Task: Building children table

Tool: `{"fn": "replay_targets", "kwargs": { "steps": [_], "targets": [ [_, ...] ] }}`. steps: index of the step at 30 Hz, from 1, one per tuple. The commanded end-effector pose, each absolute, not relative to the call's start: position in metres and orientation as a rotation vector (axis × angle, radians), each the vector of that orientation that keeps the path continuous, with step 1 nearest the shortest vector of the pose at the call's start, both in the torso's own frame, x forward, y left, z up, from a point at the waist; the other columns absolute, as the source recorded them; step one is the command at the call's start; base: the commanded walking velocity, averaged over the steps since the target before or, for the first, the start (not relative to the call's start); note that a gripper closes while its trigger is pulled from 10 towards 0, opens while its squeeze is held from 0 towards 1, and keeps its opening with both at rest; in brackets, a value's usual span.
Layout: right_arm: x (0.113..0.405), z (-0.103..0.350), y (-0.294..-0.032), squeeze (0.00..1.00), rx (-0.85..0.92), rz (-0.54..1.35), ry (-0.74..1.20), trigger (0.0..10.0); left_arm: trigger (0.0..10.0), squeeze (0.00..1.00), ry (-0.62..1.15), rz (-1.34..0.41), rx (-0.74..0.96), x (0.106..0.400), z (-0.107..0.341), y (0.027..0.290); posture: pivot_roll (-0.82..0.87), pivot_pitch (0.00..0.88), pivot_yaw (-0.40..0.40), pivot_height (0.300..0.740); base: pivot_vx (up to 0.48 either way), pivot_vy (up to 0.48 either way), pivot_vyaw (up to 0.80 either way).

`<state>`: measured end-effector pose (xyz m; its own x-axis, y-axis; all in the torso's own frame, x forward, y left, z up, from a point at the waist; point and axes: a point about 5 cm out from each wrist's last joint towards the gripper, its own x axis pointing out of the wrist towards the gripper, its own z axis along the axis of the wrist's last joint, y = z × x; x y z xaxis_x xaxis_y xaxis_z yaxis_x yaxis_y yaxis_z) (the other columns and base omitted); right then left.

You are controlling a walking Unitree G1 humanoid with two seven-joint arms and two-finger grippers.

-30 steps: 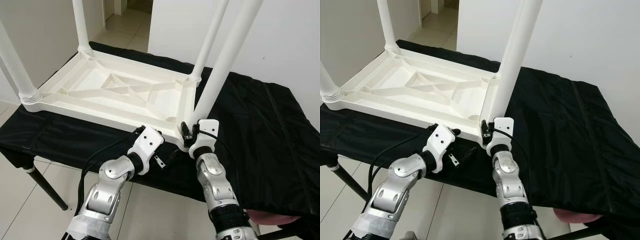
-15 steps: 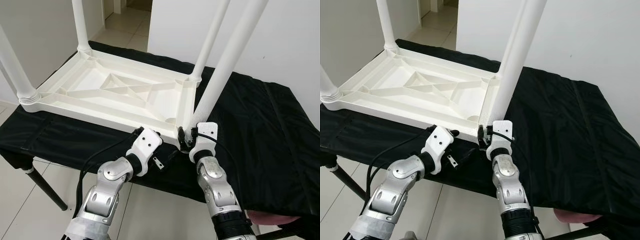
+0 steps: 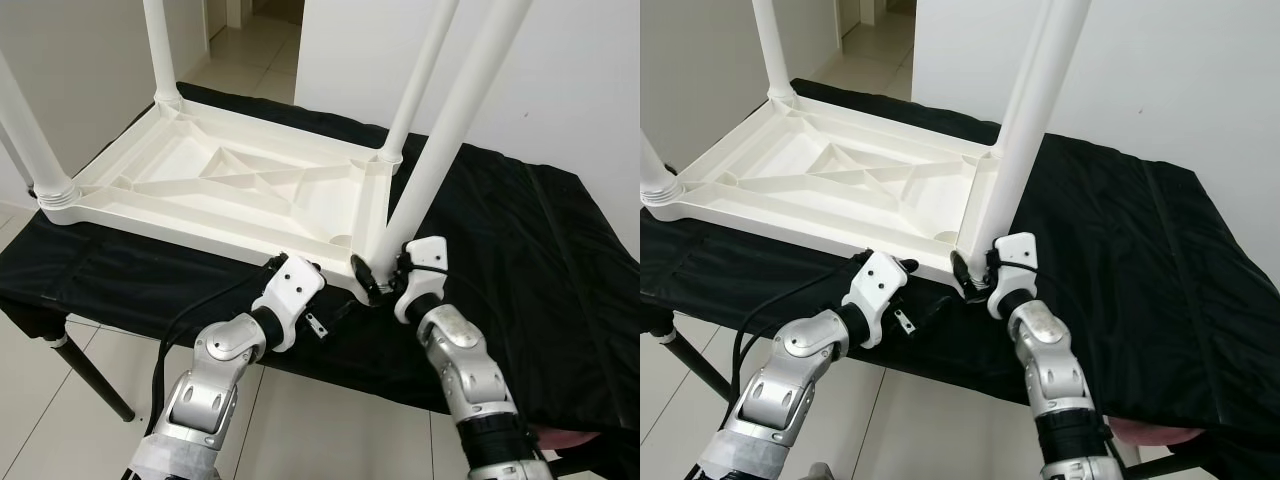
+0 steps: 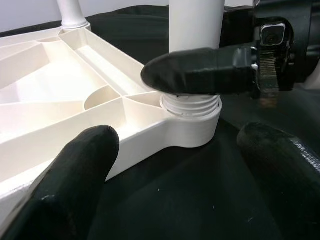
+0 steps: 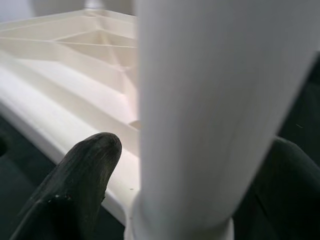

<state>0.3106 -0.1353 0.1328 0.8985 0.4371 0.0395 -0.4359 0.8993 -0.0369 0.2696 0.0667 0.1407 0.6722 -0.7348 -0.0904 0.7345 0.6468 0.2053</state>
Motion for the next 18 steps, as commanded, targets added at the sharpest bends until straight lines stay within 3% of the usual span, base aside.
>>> {"fn": "replay_targets", "kwargs": {
  "steps": [1, 13, 14, 15, 16, 17, 18],
  "targets": [
    [0.315, 0.132, -0.141, 0.00, -0.054, 0.535, -0.055, 10.0, 10.0, 0.00, -0.009, -0.739, 0.244, 0.275, 0.142, 0.070, 0.03, 0.000, -0.101, 0.740, 0.000, 0.000, 0.00],
    [0.333, 0.120, -0.137, 0.00, -0.062, 0.752, 0.023, 10.0, 10.0, 0.00, -0.019, -0.761, 0.252, 0.276, 0.145, 0.066, 0.04, 0.000, -0.093, 0.740, 0.000, 0.000, 0.00],
    [0.335, 0.118, -0.136, 0.00, -0.065, 0.771, 0.035, 6.4, 10.0, 0.00, -0.019, -0.765, 0.254, 0.275, 0.145, 0.065, 0.04, 0.000, -0.093, 0.740, 0.000, 0.000, 0.00],
    [0.337, 0.115, -0.135, 0.00, -0.075, 0.785, 0.044, 3.5, 10.0, 0.00, -0.017, -0.770, 0.255, 0.275, 0.144, 0.064, 0.04, 0.000, -0.091, 0.740, 0.000, 0.000, 0.00],
    [0.340, 0.112, -0.135, 0.00, -0.077, 0.785, 0.059, 3.5, 10.0, 0.00, -0.014, -0.776, 0.254, 0.274, 0.143, 0.064, 0.05, 0.000, -0.093, 0.740, 0.000, 0.000, 0.00],
    [0.343, 0.110, -0.135, 0.00, -0.080, 0.782, 0.078, 0.0, 10.0, 0.00, -0.009, -0.789, 0.253, 0.272, 0.142, 0.063, 0.05, 0.000, -0.094, 0.740, 0.000, 0.000, 0.00],
    [0.344, 0.109, -0.135, 0.00, -0.080, 0.781, 0.083, 0.0, 10.0, 0.00, -0.008, -0.795, 0.253, 0.272, 0.142, 0.063, 0.05, 0.000, -0.094, 0.740, 0.000, 0.000, 0.00]
  ]
}}
